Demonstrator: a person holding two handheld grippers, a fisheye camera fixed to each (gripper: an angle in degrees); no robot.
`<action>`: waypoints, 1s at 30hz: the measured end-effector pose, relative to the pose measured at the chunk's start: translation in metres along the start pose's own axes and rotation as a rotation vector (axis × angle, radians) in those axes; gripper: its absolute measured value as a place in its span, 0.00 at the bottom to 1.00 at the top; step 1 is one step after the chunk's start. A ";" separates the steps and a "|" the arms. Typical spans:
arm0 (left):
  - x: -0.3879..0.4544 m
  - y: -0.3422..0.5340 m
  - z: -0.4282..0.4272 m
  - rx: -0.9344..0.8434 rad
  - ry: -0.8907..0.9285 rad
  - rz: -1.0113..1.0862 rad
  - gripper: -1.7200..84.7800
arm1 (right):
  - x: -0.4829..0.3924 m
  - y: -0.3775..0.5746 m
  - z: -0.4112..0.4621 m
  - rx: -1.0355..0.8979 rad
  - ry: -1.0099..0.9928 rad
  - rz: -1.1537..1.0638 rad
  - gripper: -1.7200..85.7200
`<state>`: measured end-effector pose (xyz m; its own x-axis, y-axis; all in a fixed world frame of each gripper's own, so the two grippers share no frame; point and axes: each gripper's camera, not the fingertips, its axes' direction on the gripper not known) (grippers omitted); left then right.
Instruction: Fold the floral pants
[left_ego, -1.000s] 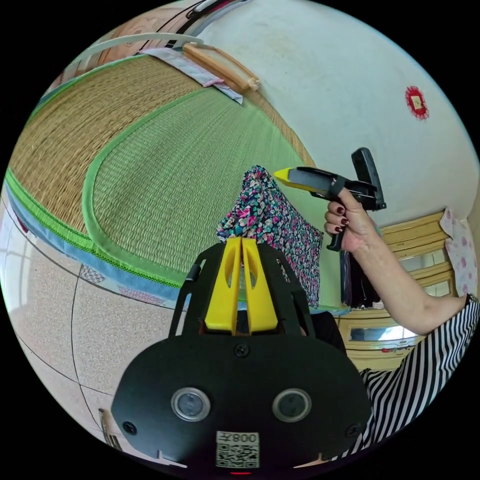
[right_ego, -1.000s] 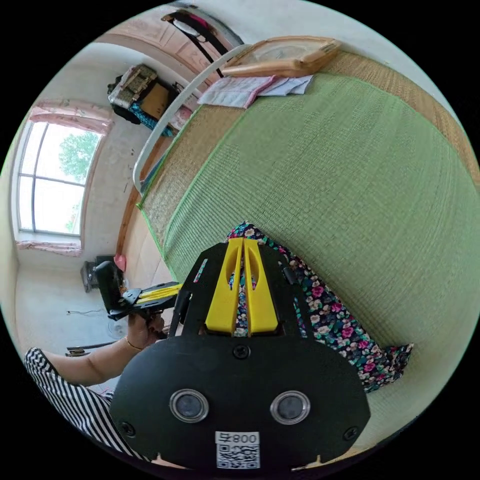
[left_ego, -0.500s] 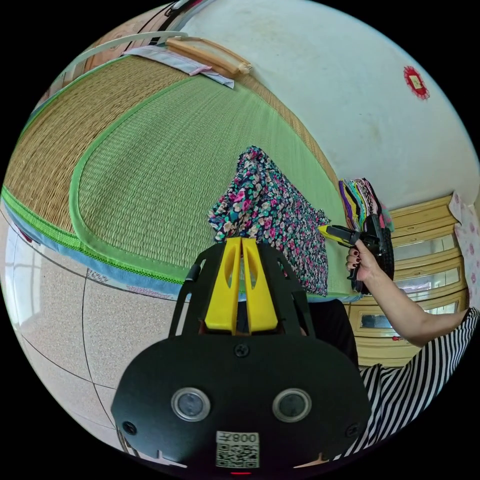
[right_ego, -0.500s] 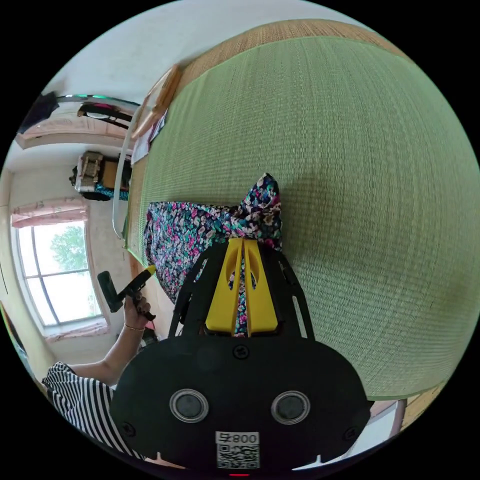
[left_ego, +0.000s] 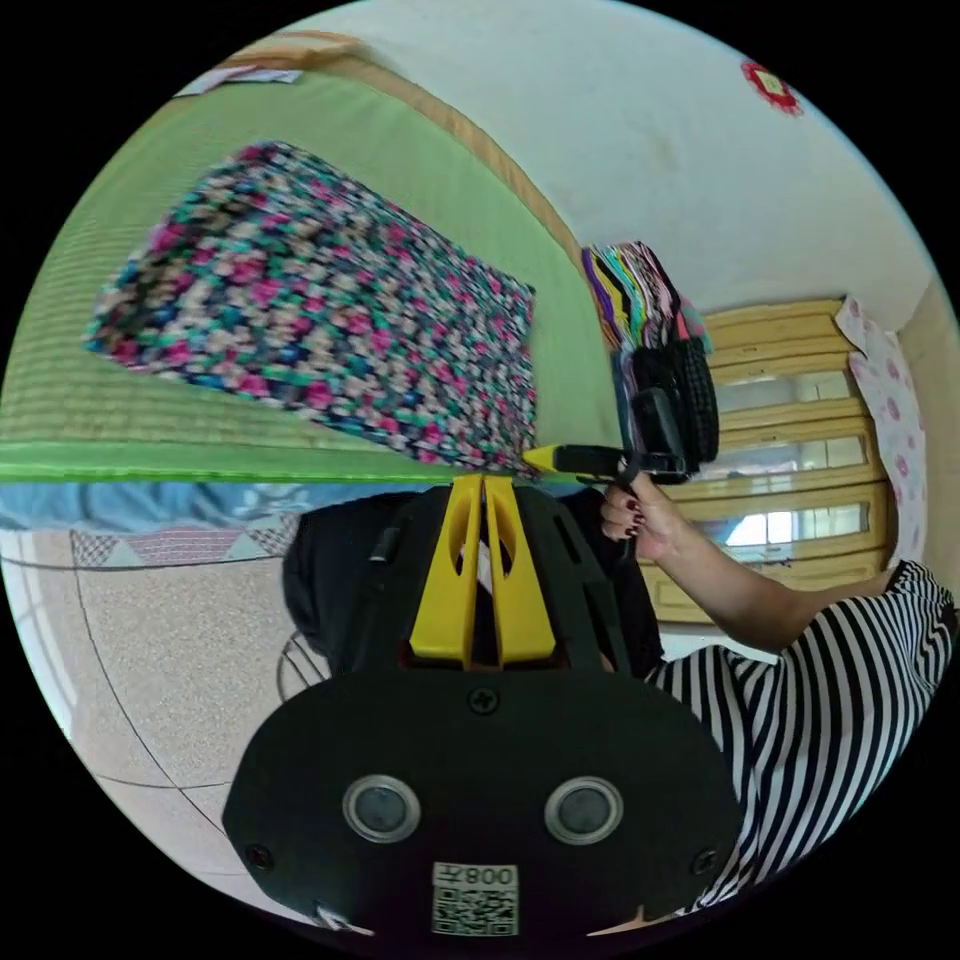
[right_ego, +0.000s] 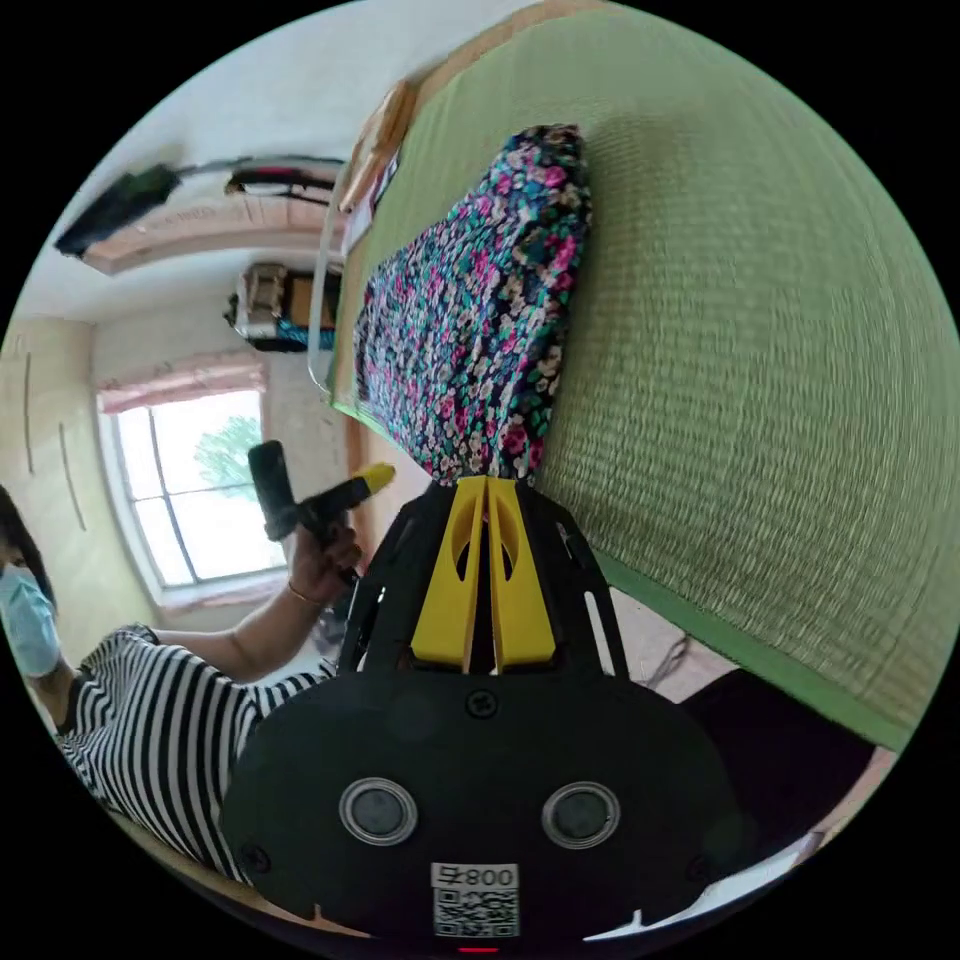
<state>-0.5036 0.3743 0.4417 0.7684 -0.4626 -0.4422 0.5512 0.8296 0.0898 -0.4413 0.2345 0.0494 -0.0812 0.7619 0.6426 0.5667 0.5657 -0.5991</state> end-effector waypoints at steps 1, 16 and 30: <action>0.002 -0.006 0.011 -0.049 0.026 -0.002 0.04 | 0.005 0.003 0.001 0.005 -0.004 0.001 0.02; -0.019 -0.038 0.059 -0.131 0.177 -0.165 0.06 | 0.125 0.071 0.027 0.092 -0.202 0.095 0.11; -0.038 -0.045 0.066 -0.108 0.246 -0.198 0.03 | 0.182 0.086 0.085 0.079 -0.230 0.095 0.11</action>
<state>-0.5358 0.3342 0.5134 0.5408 -0.5395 -0.6453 0.6342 0.7655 -0.1085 -0.4770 0.4484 0.0742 -0.2203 0.8592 0.4618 0.5157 0.5044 -0.6925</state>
